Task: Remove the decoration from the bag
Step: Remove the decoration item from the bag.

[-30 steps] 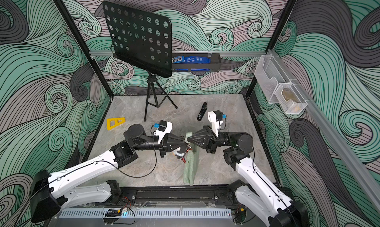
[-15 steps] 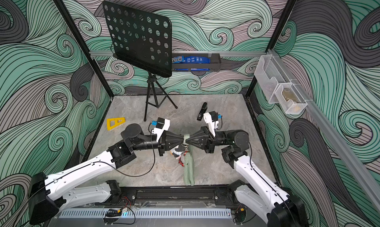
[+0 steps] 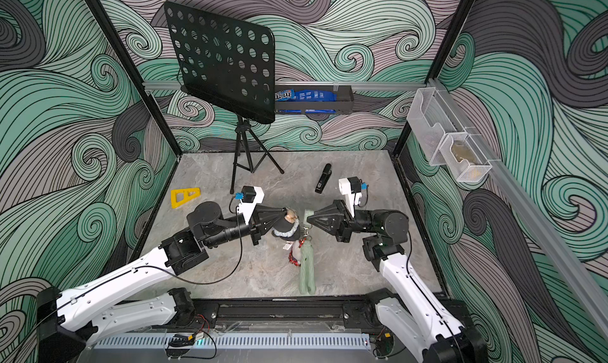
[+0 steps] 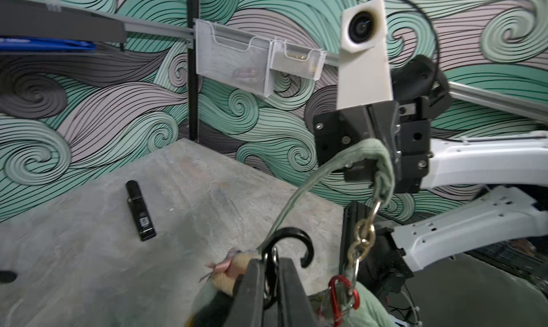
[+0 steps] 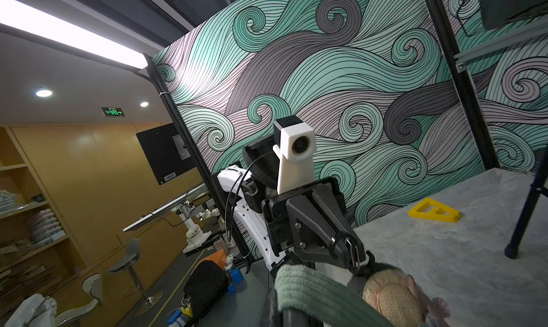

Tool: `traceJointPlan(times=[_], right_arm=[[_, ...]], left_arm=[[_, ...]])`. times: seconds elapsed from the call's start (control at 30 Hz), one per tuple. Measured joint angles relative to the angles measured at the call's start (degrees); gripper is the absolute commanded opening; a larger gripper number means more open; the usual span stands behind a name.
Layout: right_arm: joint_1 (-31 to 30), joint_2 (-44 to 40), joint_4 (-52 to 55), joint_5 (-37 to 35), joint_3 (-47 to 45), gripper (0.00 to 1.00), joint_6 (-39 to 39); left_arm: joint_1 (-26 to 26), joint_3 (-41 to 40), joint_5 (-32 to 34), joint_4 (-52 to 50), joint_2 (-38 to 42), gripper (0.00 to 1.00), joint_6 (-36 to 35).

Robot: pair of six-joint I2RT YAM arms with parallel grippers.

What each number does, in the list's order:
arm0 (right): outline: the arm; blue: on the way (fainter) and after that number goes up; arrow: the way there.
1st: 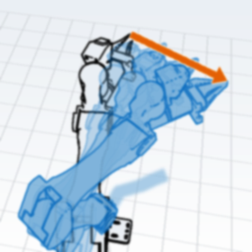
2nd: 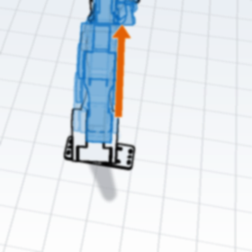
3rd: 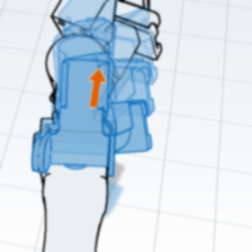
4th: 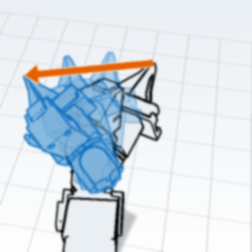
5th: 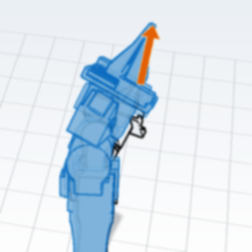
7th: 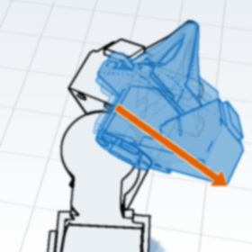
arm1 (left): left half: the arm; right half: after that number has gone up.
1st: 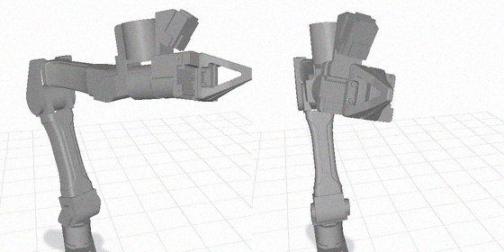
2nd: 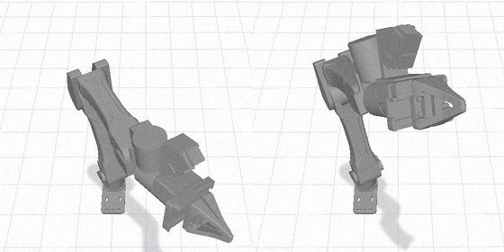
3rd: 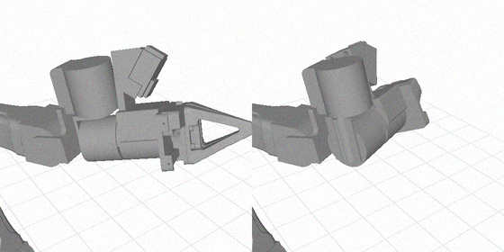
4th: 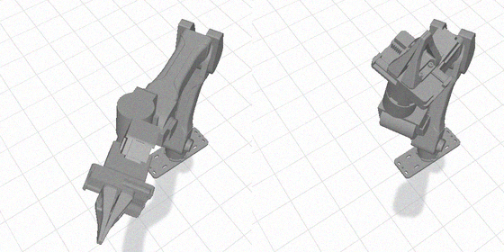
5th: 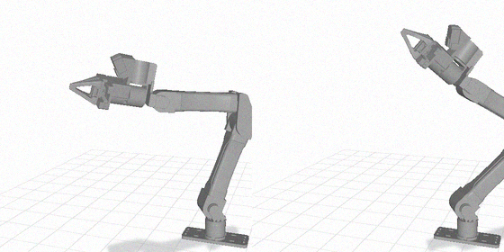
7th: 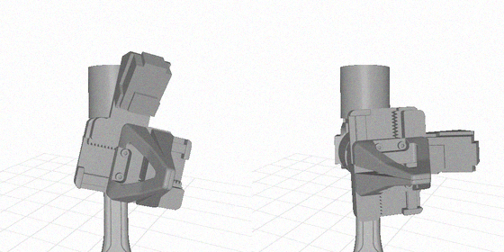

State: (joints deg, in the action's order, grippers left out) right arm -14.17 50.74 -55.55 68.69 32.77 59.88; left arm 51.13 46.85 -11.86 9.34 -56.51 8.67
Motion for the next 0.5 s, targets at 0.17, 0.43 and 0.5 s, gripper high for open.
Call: traceJointPlan(times=[0.17,0.43,0.5], right_arm=[[1.73,-0.17,2.47,0.28,-0.61,0.0,-1.27],[1.77,-0.31,5.01,0.48,-0.72,0.0,-3.21],[1.88,-0.31,5.29,0.48,-0.72,0.0,-3.52]], left_arm=[[-1.33,-3.26,10.49,-2.75,-0.33,0.13,-0.52],[-5.35,-5.44,22.99,-6.88,-5.7,0.25,2.73],[-6.54,-5.44,24.72,-8.15,-7.17,0.27,4.52]])
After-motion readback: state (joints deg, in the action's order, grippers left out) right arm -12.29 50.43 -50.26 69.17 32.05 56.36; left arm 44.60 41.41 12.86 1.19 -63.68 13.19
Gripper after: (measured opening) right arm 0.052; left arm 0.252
